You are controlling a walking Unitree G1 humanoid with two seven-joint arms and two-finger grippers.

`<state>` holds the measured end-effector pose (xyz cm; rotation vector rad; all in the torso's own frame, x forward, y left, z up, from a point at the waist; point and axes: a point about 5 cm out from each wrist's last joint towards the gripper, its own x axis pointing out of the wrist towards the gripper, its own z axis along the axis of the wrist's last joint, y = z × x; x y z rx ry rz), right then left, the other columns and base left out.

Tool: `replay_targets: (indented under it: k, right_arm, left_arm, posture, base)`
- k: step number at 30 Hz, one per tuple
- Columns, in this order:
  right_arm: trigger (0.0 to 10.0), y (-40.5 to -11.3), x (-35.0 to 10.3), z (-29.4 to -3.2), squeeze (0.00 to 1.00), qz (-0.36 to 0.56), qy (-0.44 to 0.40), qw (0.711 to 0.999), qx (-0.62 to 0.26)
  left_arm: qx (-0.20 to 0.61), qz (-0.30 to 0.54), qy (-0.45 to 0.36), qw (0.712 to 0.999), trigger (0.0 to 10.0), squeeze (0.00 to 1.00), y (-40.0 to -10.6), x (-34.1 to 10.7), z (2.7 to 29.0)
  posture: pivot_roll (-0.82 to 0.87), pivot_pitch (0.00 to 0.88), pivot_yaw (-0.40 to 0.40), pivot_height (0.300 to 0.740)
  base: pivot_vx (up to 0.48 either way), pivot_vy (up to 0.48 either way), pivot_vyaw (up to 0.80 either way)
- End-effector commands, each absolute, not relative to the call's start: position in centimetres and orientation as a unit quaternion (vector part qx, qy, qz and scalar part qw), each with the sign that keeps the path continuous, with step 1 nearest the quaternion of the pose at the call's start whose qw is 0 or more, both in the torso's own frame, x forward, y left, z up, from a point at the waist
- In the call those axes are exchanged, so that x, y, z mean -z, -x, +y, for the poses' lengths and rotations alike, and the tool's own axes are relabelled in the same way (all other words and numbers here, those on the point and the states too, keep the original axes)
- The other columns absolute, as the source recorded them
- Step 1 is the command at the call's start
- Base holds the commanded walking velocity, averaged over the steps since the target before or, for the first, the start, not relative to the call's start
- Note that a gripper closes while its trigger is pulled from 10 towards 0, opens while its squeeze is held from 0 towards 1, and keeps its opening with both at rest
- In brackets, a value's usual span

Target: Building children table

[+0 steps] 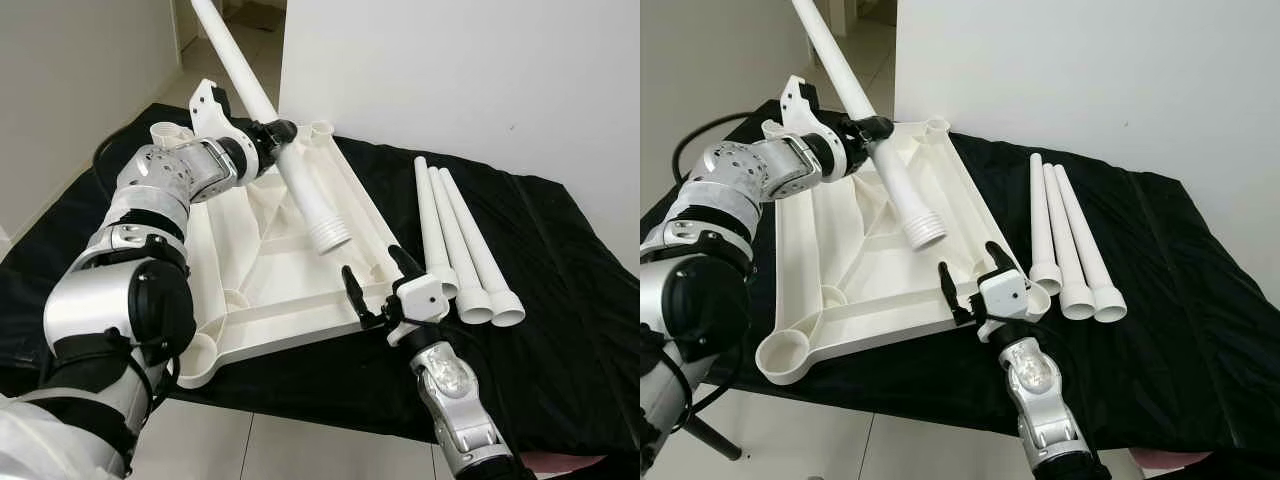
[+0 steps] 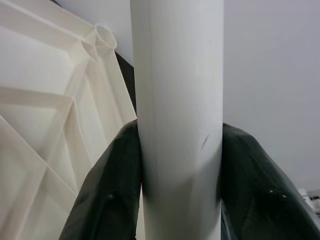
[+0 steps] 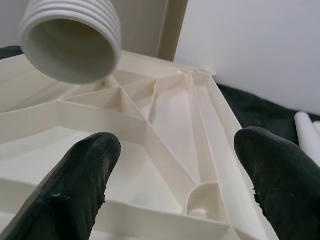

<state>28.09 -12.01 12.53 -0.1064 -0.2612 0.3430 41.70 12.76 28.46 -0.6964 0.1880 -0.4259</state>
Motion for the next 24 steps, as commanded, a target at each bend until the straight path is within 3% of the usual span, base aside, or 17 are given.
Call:
replay_targets:
  k: [1, 10, 14, 24]
  right_arm:
    - [10.0, -28.4, -12.5, -12.5, 0.0, -0.11, 0.039, 0.98, -0.16]
    - [10.0, -29.0, -13.0, -12.1, 0.0, -0.076, 0.028, 0.979, -0.187]
    - [10.0, -30.8, -16.2, -11.6, 0.0, -0.086, 0.057, 0.973, -0.207]
    - [10.0, -31.7, -18.1, -11.8, 0.0, -0.1, 0.076, 0.968, -0.215]
  left_arm:
    - [0.281, 0.043, 0.32, 0.904, 10.0, 0.0, -41.4, -29.3, 11.8]
    - [0.272, -0.015, 0.28, 0.92, 10.0, 0.0, -41.0, -30.4, 11.5]
    - [0.247, -0.117, 0.193, 0.943, 10.0, 0.0, -39.4, -32.2, 10.5]
    - [0.252, -0.183, 0.109, 0.944, 10.0, 0.0, -37.3, -31.7, 8.4]
  posture:
    - [0.01, 0.0, -0.099, 0.74]
    - [0.01, 0.0, -0.105, 0.74]
    - [0.02, 0.0, -0.111, 0.74]
    - [0.02, 0.0, -0.12, 0.74]
  base:
    - [0.0, 0.0, 0.0]
    - [0.0, 0.0, 0.0]
    - [0.0, 0.0, 0.0]
    - [0.0, 0.0, 0.0]
